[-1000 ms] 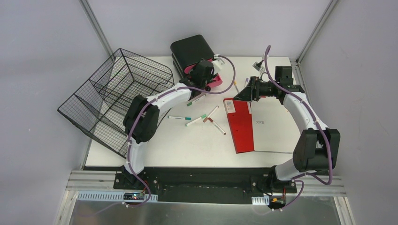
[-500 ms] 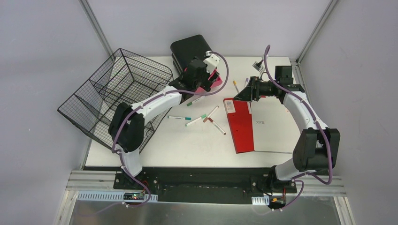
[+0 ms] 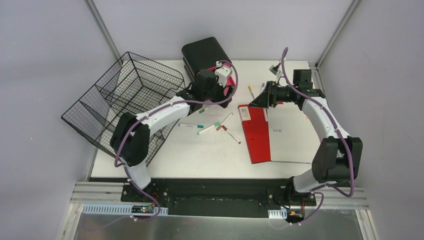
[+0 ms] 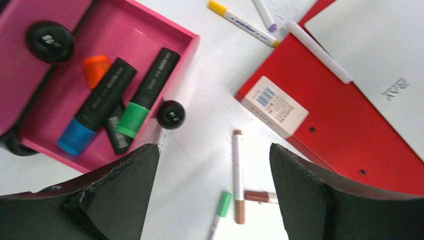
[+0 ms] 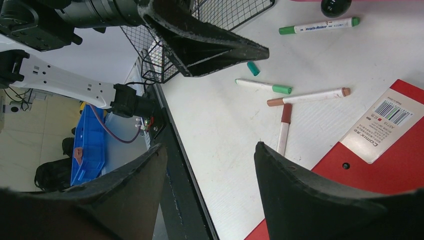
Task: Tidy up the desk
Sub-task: Close the drawer in the storage box.
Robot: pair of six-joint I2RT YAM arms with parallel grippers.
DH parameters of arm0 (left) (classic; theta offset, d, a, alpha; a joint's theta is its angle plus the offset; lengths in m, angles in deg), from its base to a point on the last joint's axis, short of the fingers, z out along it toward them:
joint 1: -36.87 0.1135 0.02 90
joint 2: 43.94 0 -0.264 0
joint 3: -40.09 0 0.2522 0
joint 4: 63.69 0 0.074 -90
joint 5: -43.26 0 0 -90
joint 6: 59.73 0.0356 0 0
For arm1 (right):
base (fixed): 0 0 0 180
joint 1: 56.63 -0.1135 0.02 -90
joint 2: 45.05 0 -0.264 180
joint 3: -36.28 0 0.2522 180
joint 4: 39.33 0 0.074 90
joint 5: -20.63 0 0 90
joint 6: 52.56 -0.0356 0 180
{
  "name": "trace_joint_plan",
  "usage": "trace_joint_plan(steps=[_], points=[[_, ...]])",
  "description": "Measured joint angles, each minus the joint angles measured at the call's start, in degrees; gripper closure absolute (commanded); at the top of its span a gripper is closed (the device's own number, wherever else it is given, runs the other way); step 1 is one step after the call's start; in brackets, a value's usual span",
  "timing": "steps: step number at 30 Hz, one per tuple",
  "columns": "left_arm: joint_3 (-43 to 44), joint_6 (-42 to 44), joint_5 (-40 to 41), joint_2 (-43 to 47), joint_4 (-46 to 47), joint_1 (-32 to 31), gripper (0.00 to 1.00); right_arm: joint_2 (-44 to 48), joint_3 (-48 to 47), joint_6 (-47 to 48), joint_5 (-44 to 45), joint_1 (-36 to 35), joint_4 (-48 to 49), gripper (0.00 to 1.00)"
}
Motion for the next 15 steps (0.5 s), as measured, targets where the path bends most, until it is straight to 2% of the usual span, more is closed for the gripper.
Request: trace_joint_plan(steps=[15], points=[[-4.9, -11.3, -12.7, 1.7, 3.2, 0.7, 0.13, 0.0, -0.1, 0.8, 0.0, 0.0, -0.6, 0.33]])
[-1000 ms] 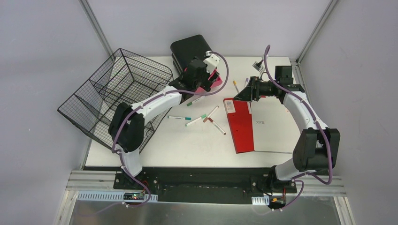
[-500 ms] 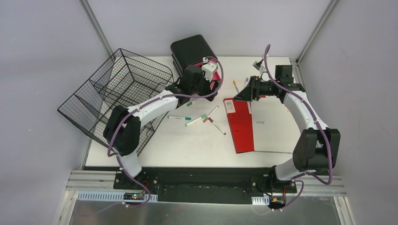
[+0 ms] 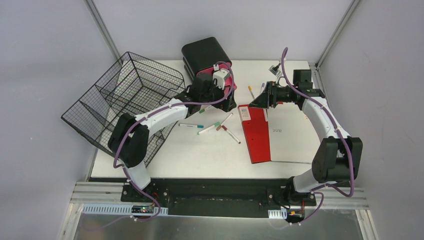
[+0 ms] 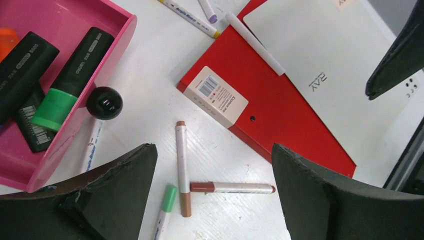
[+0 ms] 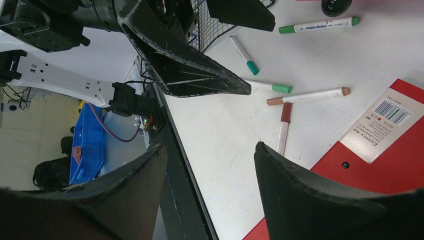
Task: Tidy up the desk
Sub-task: Close the drawer in the storage box.
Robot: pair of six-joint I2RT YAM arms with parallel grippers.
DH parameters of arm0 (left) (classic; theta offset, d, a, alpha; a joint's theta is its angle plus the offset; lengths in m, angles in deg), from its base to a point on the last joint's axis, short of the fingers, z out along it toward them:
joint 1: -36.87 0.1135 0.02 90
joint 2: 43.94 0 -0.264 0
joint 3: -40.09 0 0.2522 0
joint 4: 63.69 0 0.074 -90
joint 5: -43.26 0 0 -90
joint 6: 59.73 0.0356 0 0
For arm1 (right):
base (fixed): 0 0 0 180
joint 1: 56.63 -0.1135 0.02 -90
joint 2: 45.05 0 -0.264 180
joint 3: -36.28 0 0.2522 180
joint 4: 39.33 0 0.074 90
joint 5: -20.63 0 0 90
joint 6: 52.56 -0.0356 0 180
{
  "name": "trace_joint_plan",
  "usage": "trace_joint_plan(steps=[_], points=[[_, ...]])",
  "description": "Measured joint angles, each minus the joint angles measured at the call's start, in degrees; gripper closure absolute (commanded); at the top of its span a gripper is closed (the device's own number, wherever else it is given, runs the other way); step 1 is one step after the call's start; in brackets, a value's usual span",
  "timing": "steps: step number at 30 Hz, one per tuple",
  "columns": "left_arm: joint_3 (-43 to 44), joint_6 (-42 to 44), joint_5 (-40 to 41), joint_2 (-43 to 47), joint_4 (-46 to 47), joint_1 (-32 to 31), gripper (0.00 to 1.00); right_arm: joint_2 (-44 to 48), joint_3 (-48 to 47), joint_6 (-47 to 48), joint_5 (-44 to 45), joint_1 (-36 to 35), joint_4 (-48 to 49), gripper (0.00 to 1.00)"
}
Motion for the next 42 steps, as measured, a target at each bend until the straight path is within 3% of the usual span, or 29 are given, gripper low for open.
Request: trace_joint_plan(steps=[2, 4, 5, 10, 15, 26, 31, 42], points=[[0.0, -1.5, -0.4, -0.1, 0.8, 0.0, 0.13, 0.0, 0.0, 0.1, 0.0, 0.0, 0.0, 0.33], [0.0, -3.5, -0.6, -0.6, 1.9, 0.0, 0.02, 0.0, 0.0, 0.1, 0.0, 0.0, 0.0, 0.33], [0.0, -4.4, -0.6, -1.0, 2.4, 0.0, 0.01, 0.0, 0.0, 0.2, 0.0, 0.0, -0.1, 0.33], [0.0, -10.0, 1.9, -4.7, 3.3, -0.1, 0.01, 0.0, 0.0, 0.3, 0.0, 0.0, -0.3, 0.33], [0.1, -12.3, 10.5, -7.6, 3.1, -1.7, 0.01, 0.0, 0.0, 0.5, 0.0, 0.0, -0.4, 0.33], [7.0, -7.1, 20.2, -14.1, 0.5, -3.8, 0.06, 0.0, 0.0, 1.1, 0.0, 0.2, -0.9, 0.33], [7.8, 0.8, 19.9, -15.0, -0.2, -3.8, 0.17, 0.0, -0.3, 1.2, 0.0, 0.2, -1.4, 0.33], [8.2, 15.5, 13.0, -15.0, -2.1, -3.8, 0.63, 0.0, -0.9, 2.0, 0.0, 0.5, -2.2, 0.33]])
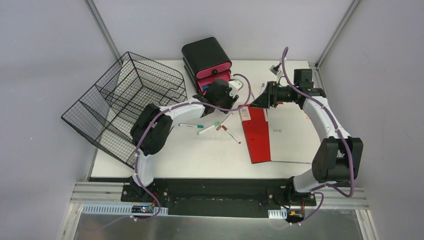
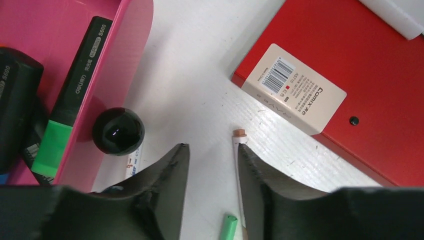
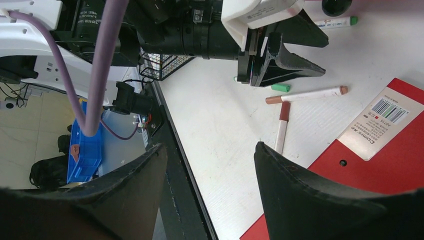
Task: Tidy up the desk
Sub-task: Close the drawer in the storage box.
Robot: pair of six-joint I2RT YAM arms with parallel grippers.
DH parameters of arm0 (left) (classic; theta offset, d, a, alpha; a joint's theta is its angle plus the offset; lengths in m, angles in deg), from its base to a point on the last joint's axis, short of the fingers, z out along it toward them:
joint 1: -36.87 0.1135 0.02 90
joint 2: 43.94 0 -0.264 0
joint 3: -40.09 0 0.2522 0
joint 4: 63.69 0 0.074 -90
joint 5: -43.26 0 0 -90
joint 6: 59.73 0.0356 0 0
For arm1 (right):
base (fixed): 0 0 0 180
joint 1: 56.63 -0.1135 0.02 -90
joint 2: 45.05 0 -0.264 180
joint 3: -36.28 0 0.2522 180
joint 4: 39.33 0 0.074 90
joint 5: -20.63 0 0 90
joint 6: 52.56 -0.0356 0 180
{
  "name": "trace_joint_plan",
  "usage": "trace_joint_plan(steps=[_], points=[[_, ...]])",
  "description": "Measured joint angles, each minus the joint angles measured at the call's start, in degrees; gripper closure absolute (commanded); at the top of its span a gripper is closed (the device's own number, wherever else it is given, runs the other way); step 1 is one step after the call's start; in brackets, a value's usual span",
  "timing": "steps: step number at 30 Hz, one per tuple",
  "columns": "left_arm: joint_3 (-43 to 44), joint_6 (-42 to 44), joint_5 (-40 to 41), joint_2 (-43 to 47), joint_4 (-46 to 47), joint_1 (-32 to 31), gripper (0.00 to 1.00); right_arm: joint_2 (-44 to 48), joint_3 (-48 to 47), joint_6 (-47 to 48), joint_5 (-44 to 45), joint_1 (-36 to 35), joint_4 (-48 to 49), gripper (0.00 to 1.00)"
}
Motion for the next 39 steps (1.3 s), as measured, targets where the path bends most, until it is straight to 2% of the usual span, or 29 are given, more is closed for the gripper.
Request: trace_joint_plan(steps=[6, 13, 17, 23, 32, 39], points=[[2.1, 4.2, 0.3, -0.3, -1.5, 0.0, 0.75, 0.0, 0.0, 0.1, 0.0, 0.3, -0.3, 0.33], [2.3, 11.1, 7.9, -1.7, -1.2, 0.0, 0.81, 0.0, 0.0, 0.5, 0.0, 0.7, -0.3, 0.33], [1.8, 16.0, 11.2, -2.9, 0.2, 0.0, 0.78, 0.0, -0.1, 0.5, 0.0, 0.7, -0.3, 0.33], [1.1, 22.7, 15.4, -5.0, 4.1, 0.0, 0.53, 0.0, -0.1, 0.8, 0.2, 0.9, -0.6, 0.33], [2.4, 26.7, 19.6, -6.7, 6.9, 1.3, 0.29, 0.0, -0.1, 1.0, 0.5, 1.1, -0.8, 0.33], [5.2, 25.7, 19.8, -6.9, 6.2, 3.6, 0.07, 0.0, -0.1, 1.0, 0.4, 1.1, -0.8, 0.33]])
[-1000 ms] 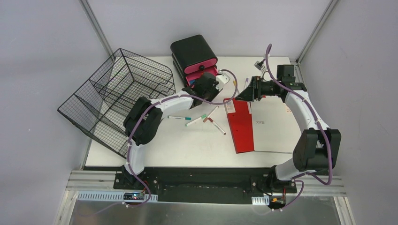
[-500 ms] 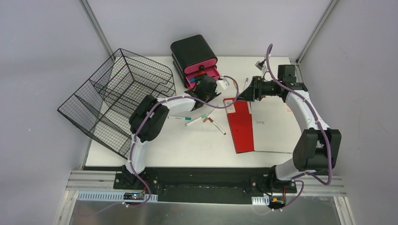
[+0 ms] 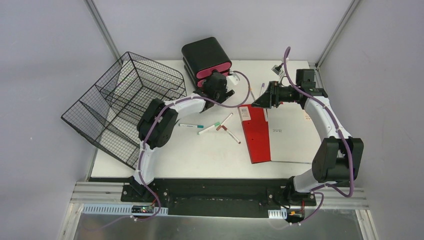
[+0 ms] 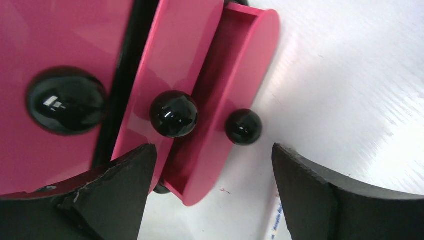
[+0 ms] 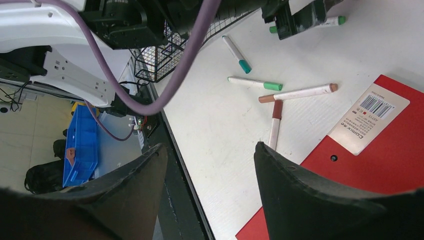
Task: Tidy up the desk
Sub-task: Close the drawer in the storage box.
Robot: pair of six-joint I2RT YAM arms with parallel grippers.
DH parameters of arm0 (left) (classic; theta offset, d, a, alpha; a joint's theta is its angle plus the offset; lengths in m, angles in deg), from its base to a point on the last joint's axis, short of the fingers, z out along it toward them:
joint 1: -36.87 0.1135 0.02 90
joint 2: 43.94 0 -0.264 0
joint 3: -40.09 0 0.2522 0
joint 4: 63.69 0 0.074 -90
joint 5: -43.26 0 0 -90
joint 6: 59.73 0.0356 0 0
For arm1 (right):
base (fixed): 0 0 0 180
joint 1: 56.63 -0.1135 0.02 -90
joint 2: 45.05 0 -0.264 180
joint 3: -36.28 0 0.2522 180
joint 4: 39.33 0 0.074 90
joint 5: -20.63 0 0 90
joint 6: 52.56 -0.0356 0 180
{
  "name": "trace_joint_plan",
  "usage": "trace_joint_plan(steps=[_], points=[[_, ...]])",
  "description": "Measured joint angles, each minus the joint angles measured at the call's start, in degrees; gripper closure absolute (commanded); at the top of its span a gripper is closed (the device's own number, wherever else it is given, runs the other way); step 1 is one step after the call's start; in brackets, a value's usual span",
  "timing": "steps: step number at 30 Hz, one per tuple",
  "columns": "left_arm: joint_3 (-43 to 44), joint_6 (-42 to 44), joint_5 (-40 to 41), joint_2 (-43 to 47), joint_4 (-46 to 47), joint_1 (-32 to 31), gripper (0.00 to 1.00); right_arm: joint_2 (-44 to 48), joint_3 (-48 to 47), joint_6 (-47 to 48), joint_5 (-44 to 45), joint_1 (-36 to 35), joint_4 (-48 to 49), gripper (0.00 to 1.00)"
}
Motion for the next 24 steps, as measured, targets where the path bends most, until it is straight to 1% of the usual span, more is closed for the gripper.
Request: trace_joint_plan(steps=[1, 3, 13, 19, 24], points=[[0.6, -0.3, -0.1, -0.2, -0.3, 0.3, 0.03, 0.0, 0.0, 0.0, 0.0, 0.0, 0.0, 0.33], [2.4, -1.5, -0.3, -0.9, -1.0, 1.1, 0.01, 0.0, 0.0, 0.0, 0.0, 0.1, 0.0, 0.33], [4.2, -6.0, -0.6, -1.6, -4.3, 2.1, 0.01, 0.0, 0.0, 0.0, 0.0, 0.3, -0.2, 0.33], [3.6, -10.8, -4.9, -0.9, -6.2, 2.1, 0.01, 0.0, -0.2, 0.0, 0.0, 0.3, -0.5, 0.33], [-0.1, -17.1, -9.1, 3.4, -7.1, 2.1, 0.01, 0.0, -0.3, 0.0, -0.2, 0.3, -0.5, 0.33]])
